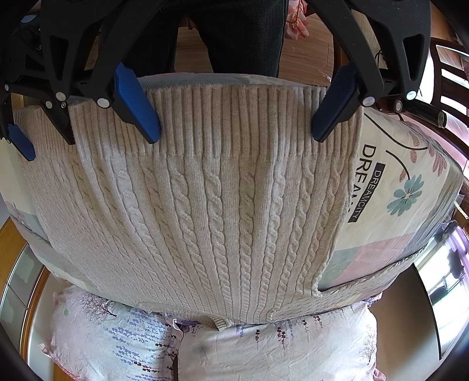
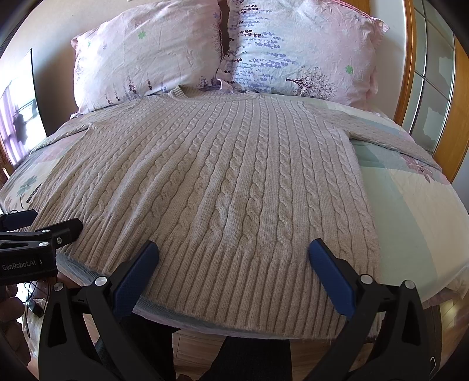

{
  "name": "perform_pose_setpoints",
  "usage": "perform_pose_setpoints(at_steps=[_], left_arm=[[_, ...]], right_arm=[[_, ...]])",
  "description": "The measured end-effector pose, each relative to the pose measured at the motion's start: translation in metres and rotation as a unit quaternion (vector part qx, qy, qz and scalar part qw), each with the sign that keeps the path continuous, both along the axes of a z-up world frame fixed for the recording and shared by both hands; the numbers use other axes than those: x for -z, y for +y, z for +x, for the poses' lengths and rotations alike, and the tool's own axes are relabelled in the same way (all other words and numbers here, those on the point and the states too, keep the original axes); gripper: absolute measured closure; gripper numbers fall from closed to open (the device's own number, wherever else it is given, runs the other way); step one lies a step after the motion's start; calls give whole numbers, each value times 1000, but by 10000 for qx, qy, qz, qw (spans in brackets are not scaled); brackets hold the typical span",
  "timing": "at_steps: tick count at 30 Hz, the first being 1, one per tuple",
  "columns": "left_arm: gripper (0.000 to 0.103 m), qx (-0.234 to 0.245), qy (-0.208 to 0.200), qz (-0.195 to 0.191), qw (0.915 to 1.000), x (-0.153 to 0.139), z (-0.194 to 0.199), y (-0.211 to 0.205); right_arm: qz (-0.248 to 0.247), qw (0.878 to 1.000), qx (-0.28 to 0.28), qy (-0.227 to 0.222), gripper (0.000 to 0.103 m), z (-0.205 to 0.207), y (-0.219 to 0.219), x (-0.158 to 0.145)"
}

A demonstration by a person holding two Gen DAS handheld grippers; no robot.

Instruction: Fold small clothes

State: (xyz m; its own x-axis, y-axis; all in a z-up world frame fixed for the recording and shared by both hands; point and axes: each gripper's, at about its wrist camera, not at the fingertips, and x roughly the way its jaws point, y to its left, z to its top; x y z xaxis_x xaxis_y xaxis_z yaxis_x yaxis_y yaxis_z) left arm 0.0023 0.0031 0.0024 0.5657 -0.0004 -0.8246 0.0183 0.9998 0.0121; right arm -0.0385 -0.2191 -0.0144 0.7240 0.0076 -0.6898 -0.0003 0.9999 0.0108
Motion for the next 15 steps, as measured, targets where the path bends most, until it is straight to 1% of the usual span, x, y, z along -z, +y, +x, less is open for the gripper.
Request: perform_pose_setpoints(at_steps=[15], left_arm=[[2,-4,-14,1,10000,0,0,0]], right_arm=[[-5,10000,-9,21,1,0,0,1]])
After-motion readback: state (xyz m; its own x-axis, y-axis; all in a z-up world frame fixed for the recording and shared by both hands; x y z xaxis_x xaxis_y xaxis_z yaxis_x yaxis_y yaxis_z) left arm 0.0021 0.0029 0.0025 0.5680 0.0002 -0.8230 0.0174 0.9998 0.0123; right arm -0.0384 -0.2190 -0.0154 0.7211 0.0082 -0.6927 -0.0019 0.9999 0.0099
